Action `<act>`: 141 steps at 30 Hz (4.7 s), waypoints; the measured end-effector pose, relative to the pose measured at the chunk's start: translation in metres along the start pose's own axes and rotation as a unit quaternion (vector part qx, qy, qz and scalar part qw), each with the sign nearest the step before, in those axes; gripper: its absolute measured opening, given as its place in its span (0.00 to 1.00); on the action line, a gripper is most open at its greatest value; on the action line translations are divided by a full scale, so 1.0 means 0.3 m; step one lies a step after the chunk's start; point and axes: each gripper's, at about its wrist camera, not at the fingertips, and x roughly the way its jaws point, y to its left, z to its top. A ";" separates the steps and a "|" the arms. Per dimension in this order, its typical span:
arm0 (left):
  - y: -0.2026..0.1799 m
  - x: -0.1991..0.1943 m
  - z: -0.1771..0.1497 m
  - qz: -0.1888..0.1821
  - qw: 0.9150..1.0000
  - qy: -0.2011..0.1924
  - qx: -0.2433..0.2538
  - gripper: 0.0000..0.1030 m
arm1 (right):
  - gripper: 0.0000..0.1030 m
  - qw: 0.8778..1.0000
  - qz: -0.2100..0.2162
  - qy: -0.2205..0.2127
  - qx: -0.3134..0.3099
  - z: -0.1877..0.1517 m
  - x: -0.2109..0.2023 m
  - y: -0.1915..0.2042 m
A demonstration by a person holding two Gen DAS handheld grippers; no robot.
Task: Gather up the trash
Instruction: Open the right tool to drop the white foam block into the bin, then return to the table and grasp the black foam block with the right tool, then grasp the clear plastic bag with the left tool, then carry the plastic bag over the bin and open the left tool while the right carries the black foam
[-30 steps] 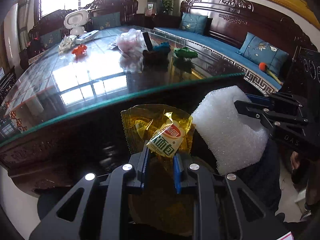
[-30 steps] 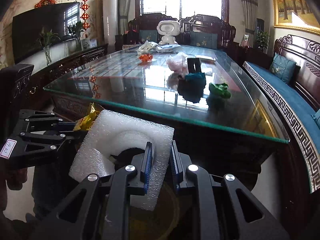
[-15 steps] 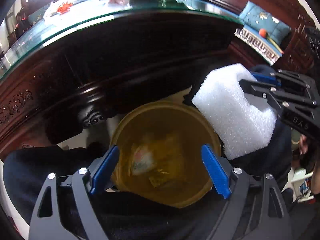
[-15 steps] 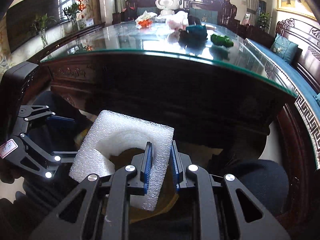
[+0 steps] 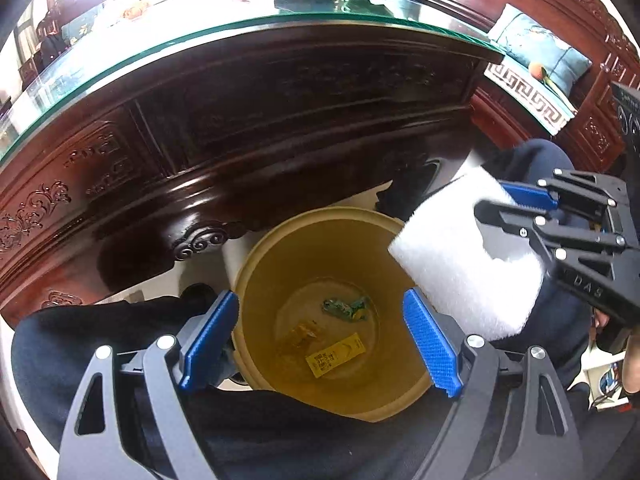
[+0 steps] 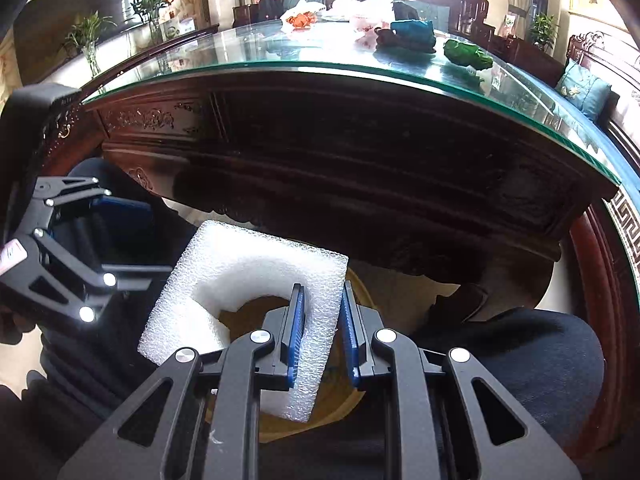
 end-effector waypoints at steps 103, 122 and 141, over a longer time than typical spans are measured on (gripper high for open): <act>0.361 0.297 1.345 0.035 0.993 -0.108 -0.038 0.42 | 0.19 0.978 -0.007 -0.157 0.139 0.993 0.238 -0.579; 0.273 -0.176 0.942 0.040 0.977 -0.209 -0.021 0.34 | 0.19 0.978 0.034 -0.193 0.076 0.881 -0.033 -0.362; 0.065 -0.294 0.287 0.001 0.987 -0.162 0.006 0.34 | 0.19 0.987 0.103 -0.124 0.008 0.374 -0.250 -0.016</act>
